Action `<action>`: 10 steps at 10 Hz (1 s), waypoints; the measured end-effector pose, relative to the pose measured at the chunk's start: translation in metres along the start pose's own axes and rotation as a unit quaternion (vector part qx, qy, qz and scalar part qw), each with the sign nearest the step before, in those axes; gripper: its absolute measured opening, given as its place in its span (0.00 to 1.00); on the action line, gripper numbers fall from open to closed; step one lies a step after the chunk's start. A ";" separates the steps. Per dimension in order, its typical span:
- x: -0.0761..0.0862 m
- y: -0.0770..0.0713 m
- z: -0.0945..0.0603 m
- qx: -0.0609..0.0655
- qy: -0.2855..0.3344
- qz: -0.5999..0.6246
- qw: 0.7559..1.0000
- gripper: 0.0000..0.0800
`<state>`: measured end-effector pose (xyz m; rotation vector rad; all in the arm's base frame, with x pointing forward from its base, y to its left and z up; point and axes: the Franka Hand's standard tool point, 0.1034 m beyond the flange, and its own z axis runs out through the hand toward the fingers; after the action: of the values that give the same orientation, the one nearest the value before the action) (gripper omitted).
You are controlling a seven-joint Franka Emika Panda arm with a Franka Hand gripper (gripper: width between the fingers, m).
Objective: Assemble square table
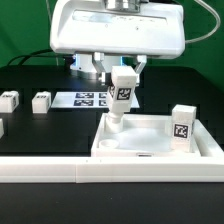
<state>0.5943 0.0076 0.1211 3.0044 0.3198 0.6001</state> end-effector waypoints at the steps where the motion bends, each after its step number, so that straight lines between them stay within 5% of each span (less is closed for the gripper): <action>1: 0.000 0.000 0.000 0.000 0.000 0.000 1.000 0.36; 10: 0.000 0.019 0.003 0.010 -0.033 0.034 0.999 0.36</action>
Offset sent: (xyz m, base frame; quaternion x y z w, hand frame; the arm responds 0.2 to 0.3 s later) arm 0.0000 0.0000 0.0000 0.0000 0.0000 0.0000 1.0000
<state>0.5988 -0.0114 0.1199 3.0562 0.2232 0.5056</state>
